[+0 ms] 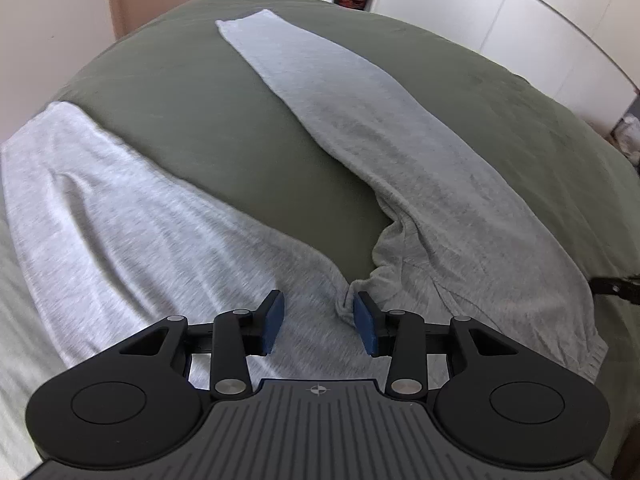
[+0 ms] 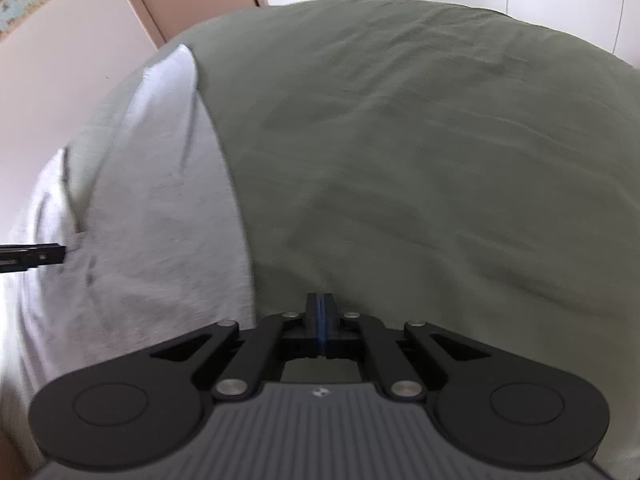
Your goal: Fold clothes
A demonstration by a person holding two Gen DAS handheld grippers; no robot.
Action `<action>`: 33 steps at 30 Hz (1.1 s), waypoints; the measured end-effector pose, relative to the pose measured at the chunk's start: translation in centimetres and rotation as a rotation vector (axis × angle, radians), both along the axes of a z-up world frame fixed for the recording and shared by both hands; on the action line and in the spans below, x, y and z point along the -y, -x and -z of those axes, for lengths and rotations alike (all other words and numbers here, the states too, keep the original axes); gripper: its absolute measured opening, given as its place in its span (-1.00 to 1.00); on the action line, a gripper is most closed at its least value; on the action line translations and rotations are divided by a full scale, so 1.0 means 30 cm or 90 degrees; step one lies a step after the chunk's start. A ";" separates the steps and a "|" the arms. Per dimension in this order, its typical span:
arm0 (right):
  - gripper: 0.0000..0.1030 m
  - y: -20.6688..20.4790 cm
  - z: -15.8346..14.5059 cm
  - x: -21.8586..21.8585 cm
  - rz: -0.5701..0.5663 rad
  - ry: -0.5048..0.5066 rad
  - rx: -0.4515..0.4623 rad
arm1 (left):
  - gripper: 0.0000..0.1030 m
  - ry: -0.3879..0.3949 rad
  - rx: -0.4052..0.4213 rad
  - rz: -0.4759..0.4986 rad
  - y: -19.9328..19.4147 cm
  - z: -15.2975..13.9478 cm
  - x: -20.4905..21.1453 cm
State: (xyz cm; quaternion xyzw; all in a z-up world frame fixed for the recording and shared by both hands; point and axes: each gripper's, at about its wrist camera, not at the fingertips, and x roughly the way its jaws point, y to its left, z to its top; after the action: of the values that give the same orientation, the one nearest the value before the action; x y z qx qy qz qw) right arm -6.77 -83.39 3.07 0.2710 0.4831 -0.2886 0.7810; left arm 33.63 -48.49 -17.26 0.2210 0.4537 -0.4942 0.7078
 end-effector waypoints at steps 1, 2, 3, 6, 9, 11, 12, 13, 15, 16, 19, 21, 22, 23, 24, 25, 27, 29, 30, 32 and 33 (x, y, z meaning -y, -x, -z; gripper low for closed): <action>-0.86 0.005 -0.019 -0.007 -0.001 -0.001 0.011 | -0.25 0.004 0.004 -0.005 0.008 -0.022 -0.012; -0.67 0.012 -0.055 -0.023 -0.006 0.001 0.028 | -0.24 0.010 0.009 -0.014 0.020 -0.054 -0.033; -0.55 0.016 -0.092 -0.042 -0.014 0.008 0.042 | -0.17 0.015 0.014 -0.024 0.034 -0.091 -0.057; -0.11 0.014 -0.216 -0.111 -0.037 0.027 0.065 | -0.07 0.015 0.055 -0.073 0.127 -0.244 -0.151; 0.51 0.010 -0.347 -0.199 -0.070 0.039 0.101 | 0.26 0.041 0.084 -0.092 0.223 -0.372 -0.236; 0.63 0.008 -0.420 -0.257 -0.100 0.058 0.120 | 0.46 0.069 0.110 -0.095 0.309 -0.473 -0.313; 0.69 0.008 -0.465 -0.295 -0.119 0.066 0.129 | 0.54 0.076 0.119 -0.095 0.333 -0.502 -0.332; 0.72 0.010 -0.491 -0.316 -0.130 0.069 0.133 | 0.56 0.084 0.135 -0.094 0.369 -0.537 -0.356; 0.83 0.021 -0.561 -0.380 -0.154 0.072 0.145 | 0.57 0.089 0.175 -0.094 0.455 -0.605 -0.408; 0.85 0.024 -0.578 -0.399 -0.161 0.073 0.147 | 0.57 0.085 0.188 -0.096 0.481 -0.622 -0.419; 0.87 0.039 -0.631 -0.473 -0.186 0.082 0.151 | 0.58 0.088 0.218 -0.111 0.580 -0.674 -0.477; 0.88 0.055 -0.659 -0.516 -0.203 0.096 0.150 | 0.58 0.095 0.228 -0.126 0.626 -0.693 -0.510; 0.88 0.061 -0.663 -0.528 -0.206 0.102 0.148 | 0.59 0.094 0.229 -0.135 0.643 -0.698 -0.524; 0.88 0.067 -0.671 -0.544 -0.209 0.110 0.144 | 0.59 0.090 0.229 -0.146 0.658 -0.701 -0.537; 0.88 0.071 -0.678 -0.557 -0.211 0.116 0.141 | 0.59 0.087 0.228 -0.154 0.670 -0.703 -0.548; 0.88 0.071 -0.682 -0.564 -0.211 0.118 0.137 | 0.59 0.085 0.223 -0.162 0.684 -0.704 -0.560; 0.88 0.086 -0.697 -0.590 -0.212 0.124 0.128 | 0.59 0.078 0.203 -0.180 0.715 -0.697 -0.590; 0.88 0.103 -0.714 -0.620 -0.217 0.134 0.122 | 0.59 0.074 0.190 -0.182 0.732 -0.687 -0.607; 0.88 0.108 -0.720 -0.633 -0.219 0.139 0.119 | 0.59 0.073 0.184 -0.182 0.738 -0.682 -0.614; 0.89 0.114 -0.729 -0.652 -0.223 0.146 0.116 | 0.59 0.069 0.175 -0.176 0.753 -0.667 -0.621; 0.89 0.116 -0.738 -0.665 -0.226 0.151 0.115 | 0.59 0.068 0.169 -0.174 0.755 -0.660 -0.622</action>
State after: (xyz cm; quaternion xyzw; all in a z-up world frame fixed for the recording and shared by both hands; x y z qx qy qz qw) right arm -10.25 -63.43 25.19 0.1128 0.4140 -0.1762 0.8859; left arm 10.98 -29.84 2.53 0.1826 0.3555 -0.3835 0.8326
